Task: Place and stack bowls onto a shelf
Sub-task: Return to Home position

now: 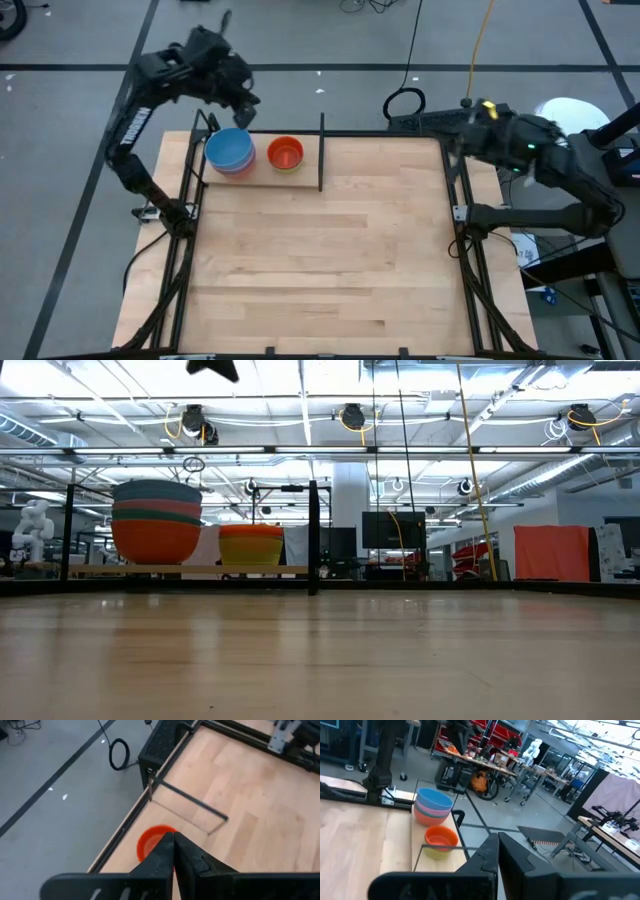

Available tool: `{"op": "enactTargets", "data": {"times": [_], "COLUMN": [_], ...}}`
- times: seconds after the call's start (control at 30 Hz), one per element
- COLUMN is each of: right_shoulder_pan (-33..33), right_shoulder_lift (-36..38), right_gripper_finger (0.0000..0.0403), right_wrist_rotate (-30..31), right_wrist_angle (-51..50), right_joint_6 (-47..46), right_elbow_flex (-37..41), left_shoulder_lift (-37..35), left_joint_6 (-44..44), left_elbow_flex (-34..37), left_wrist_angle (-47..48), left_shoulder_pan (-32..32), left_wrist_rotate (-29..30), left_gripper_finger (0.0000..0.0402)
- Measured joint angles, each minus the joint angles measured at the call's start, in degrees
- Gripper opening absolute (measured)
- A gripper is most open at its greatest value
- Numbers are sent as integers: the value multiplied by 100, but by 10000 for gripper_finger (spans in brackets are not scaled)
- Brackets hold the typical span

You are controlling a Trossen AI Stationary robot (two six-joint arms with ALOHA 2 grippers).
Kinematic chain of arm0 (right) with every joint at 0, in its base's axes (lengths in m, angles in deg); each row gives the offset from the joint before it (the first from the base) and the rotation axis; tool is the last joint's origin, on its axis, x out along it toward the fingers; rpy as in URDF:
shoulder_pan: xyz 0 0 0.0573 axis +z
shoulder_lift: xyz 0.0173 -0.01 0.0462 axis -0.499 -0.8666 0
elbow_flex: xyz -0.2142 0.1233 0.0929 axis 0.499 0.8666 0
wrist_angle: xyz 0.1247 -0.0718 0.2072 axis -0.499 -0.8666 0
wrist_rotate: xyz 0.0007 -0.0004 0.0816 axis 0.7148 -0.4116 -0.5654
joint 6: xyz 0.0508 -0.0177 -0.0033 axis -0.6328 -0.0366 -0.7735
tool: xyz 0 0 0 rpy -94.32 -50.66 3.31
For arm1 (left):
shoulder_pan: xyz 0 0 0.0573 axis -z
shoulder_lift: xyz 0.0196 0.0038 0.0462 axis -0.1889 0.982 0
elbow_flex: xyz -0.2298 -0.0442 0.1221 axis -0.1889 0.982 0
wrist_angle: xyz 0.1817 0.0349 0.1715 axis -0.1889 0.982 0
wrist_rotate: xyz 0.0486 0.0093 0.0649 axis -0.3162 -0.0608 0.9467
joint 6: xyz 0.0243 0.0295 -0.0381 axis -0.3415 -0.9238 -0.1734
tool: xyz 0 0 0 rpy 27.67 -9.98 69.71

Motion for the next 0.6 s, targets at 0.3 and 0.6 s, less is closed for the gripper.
{"op": "enactTargets", "data": {"times": [0.3,0.6], "right_shoulder_pan": [1,2], "right_shoulder_lift": [900,1434], "right_gripper_finger": [0,0], "right_wrist_rotate": [20,2], "right_wrist_angle": [-1294,-2180], "right_joint_6": [-398,-749], "right_elbow_flex": [0,0], "left_shoulder_lift": [-1031,-2362], "left_joint_6": [-397,-405], "left_elbow_flex": [-142,-134], "left_wrist_angle": [771,747], "left_shoulder_pan": [-2,-2], "left_wrist_rotate": [2,17], "left_gripper_finger": [14,6]}}
